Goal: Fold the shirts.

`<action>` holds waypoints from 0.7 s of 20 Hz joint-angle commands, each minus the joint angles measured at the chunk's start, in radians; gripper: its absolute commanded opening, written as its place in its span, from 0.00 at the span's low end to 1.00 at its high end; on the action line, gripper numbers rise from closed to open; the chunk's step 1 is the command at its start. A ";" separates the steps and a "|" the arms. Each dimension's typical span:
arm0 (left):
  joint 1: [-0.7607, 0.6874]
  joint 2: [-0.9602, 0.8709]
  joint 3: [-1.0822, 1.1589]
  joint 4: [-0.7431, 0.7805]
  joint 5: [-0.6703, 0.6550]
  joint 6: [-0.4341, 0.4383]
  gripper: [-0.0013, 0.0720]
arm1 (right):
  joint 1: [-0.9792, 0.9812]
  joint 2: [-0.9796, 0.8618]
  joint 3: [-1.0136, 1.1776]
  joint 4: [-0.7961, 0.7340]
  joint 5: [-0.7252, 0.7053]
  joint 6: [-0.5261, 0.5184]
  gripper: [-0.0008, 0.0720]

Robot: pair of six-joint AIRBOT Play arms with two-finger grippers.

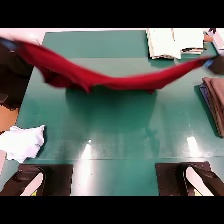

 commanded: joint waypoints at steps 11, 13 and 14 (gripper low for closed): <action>-0.001 -0.169 0.305 0.088 -0.120 -0.049 0.05 | -0.084 -0.117 0.544 -0.009 0.199 0.120 0.04; 0.000 -0.270 0.205 0.080 -0.143 -0.054 0.05 | 0.026 -0.230 0.542 -0.106 0.240 0.152 0.04; 0.000 -0.327 0.149 0.080 -0.144 -0.055 0.05 | 0.085 -0.298 0.542 -0.189 0.265 0.174 0.04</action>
